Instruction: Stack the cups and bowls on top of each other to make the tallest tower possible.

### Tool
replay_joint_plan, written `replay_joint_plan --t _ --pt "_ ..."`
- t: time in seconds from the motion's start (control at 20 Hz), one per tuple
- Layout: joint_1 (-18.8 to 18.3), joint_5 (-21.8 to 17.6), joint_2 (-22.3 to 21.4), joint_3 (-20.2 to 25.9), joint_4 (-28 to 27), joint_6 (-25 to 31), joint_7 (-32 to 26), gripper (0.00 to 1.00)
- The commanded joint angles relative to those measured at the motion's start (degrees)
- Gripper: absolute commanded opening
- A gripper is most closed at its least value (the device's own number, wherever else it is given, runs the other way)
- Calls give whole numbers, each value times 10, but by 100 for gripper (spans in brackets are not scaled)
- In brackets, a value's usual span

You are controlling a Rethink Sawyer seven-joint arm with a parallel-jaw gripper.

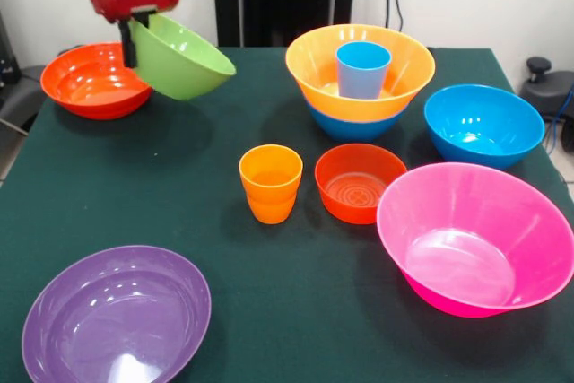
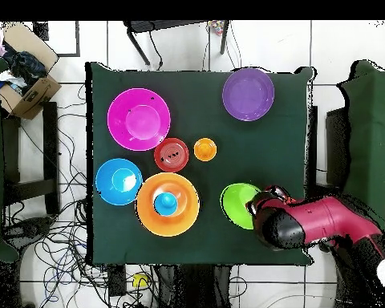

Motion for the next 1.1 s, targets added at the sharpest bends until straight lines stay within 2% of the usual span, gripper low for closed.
replay_joint_plan --t 0.05,0.25,0.5,0.6,0.8,1.1 --pt "-18 115 -65 106 24 111 -206 0" --pt "-31 185 -95 161 58 112 -172 0" --pt "-34 246 -113 232 81 101 -130 0" --pt "-12 263 -119 226 79 105 -87 0" --pt "49 255 -94 184 67 70 -7 0" --pt "97 261 -58 138 62 21 55 0"
